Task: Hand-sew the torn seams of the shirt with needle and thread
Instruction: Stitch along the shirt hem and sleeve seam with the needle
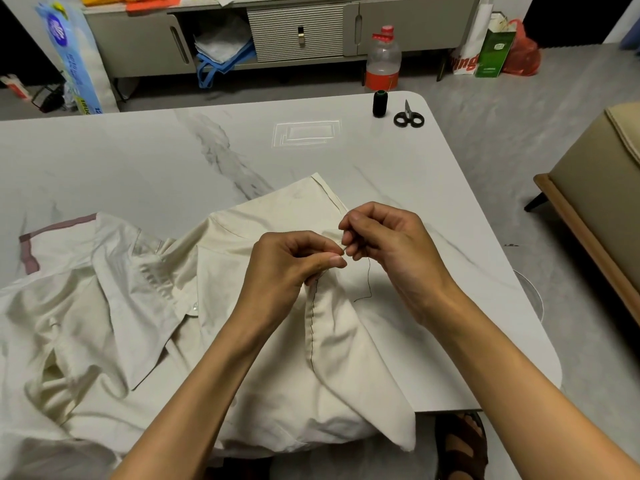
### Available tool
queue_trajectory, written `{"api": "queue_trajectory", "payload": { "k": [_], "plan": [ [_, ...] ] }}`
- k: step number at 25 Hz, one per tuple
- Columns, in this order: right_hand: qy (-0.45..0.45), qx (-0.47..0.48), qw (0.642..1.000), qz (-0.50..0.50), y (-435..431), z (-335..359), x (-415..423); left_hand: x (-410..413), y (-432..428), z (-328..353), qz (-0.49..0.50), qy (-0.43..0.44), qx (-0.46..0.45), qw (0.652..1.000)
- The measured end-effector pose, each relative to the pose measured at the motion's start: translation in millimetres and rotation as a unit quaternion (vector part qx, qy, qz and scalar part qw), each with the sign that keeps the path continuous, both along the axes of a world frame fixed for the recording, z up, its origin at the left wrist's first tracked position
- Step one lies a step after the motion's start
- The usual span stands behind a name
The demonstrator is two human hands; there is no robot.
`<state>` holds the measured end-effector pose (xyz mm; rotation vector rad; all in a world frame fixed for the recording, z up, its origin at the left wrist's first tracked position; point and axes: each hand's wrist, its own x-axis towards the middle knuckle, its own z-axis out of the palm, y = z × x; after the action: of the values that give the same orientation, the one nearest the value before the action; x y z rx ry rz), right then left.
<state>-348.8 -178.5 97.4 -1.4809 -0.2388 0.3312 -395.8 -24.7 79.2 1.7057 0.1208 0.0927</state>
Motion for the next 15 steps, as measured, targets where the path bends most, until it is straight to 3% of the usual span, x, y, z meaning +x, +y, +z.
{"api": "queue_trajectory", "payload": {
  "k": [4, 9, 12, 15],
  "plan": [
    [-0.022, -0.020, 0.999, 0.016, 4.7, -1.2, 0.5, 0.1, 3.2, 1.4, -0.029, 0.019, 0.014, 0.999],
    [-0.046, -0.134, 0.988, -0.054, -1.9, -10.1, 10.0, -0.6, 9.9, 6.5, -0.064, 0.061, -0.030, 0.996],
    [-0.153, -0.275, 0.933, -0.177, -2.4, -16.4, 5.5, -0.7, 12.0, 6.7, -0.061, 0.081, -0.089, 0.991],
    [-0.308, -0.232, 0.901, -0.198, -5.0, -8.7, -3.7, -0.1, 13.1, 6.0, -0.048, 0.090, -0.127, 0.987]
  ]
}}
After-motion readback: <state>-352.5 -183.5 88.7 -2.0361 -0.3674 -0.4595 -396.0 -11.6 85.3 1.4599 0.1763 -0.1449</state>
